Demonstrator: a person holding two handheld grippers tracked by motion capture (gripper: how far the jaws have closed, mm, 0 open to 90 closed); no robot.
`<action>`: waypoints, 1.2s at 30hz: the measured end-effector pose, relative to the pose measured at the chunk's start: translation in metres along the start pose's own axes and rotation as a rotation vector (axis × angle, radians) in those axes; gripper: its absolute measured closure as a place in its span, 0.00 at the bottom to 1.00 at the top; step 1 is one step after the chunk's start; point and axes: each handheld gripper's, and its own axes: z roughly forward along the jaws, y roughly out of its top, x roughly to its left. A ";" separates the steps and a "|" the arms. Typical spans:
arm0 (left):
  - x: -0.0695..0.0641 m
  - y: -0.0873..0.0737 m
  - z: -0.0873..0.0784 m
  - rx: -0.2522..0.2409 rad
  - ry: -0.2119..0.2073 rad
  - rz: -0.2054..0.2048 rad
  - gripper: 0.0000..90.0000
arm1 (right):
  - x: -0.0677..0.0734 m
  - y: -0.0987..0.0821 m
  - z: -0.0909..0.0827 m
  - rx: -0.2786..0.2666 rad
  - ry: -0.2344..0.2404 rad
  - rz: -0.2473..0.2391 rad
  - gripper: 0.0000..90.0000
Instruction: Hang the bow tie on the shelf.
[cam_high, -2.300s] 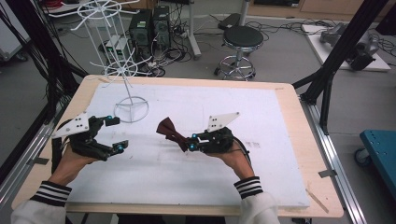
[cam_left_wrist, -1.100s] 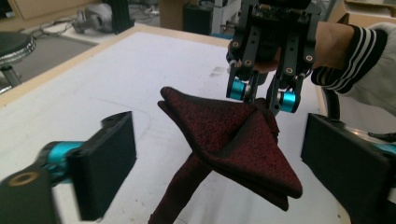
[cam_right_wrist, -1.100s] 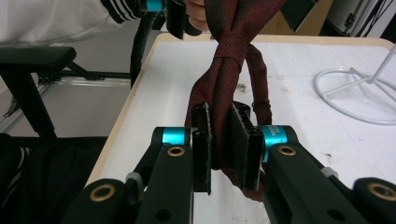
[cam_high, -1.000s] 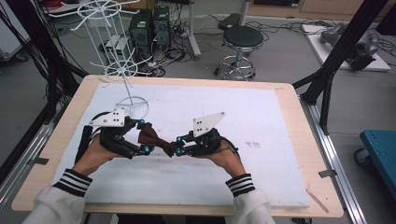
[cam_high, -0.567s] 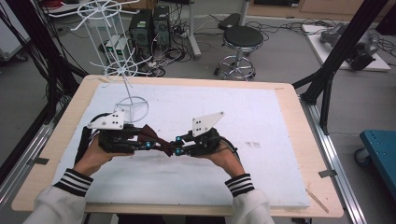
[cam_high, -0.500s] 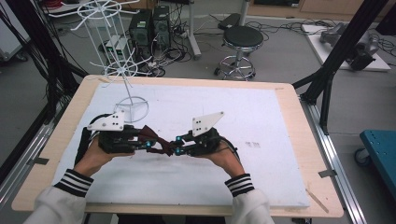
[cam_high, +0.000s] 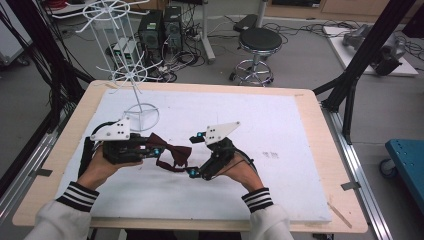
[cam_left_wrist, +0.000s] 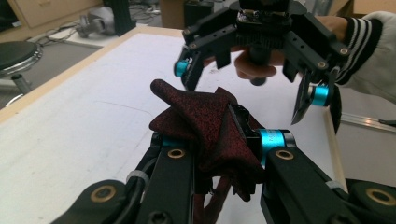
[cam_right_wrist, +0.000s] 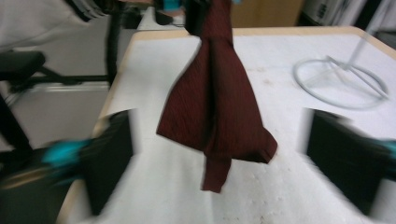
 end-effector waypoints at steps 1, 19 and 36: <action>0.000 0.000 -0.001 -0.002 0.007 0.003 0.89 | 0.000 0.000 0.000 0.000 0.000 0.000 0.01; 0.008 0.014 -0.034 -0.052 0.137 0.006 0.89 | 0.012 0.000 -0.055 -0.104 -0.282 0.017 0.01; 0.020 0.050 -0.048 -0.027 0.219 0.039 0.89 | 0.036 -0.054 -0.113 -0.212 -0.476 0.070 0.01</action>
